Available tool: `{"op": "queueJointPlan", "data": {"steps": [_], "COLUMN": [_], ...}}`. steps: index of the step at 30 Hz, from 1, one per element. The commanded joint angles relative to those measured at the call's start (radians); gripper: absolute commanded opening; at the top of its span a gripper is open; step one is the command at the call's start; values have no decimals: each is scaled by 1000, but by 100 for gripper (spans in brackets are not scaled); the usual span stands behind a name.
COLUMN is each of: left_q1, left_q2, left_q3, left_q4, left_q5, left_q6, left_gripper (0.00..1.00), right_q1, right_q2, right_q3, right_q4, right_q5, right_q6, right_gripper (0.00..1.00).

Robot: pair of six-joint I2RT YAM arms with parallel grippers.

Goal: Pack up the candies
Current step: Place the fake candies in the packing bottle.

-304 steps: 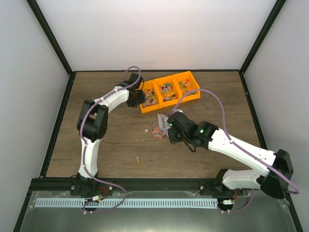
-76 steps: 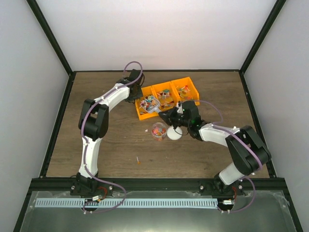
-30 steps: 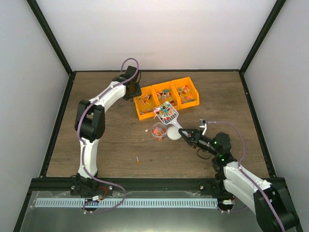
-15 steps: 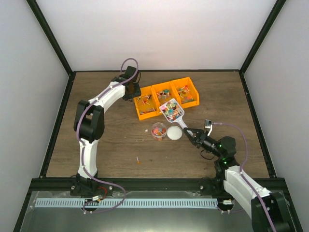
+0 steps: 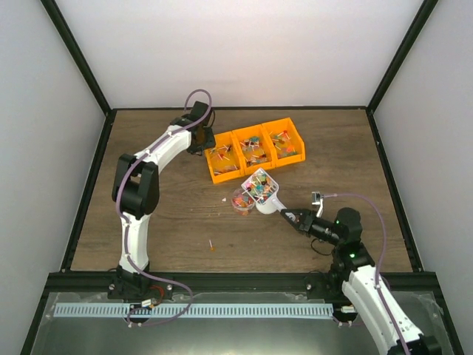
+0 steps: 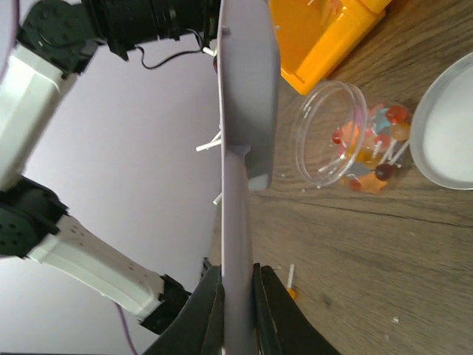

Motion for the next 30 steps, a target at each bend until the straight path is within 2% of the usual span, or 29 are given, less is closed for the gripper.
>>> {"op": "queueJointPlan", "data": {"steps": [1,9,16,30], "left_q1": [2,1,1,4], "left_q2": [-39,-34,-24,-8], "left_q3": [-17,-31,-37,-50], "left_q4": [16,31,36,52], "left_q5": [2,16,10,11], "left_q6": [6,6,5,11], "left_gripper": [46,46,46,46], "right_q1": [-12,6,47,242], "right_q2": [-90,-55,24,192], "right_q3": [101,170,253,411], "right_q4": [-343,-531,-597,-698], "right_q5": [16,85,164,374], "right_q6": [-217,-372,-433,-479], "right_gripper": [1,1,1,1]}}
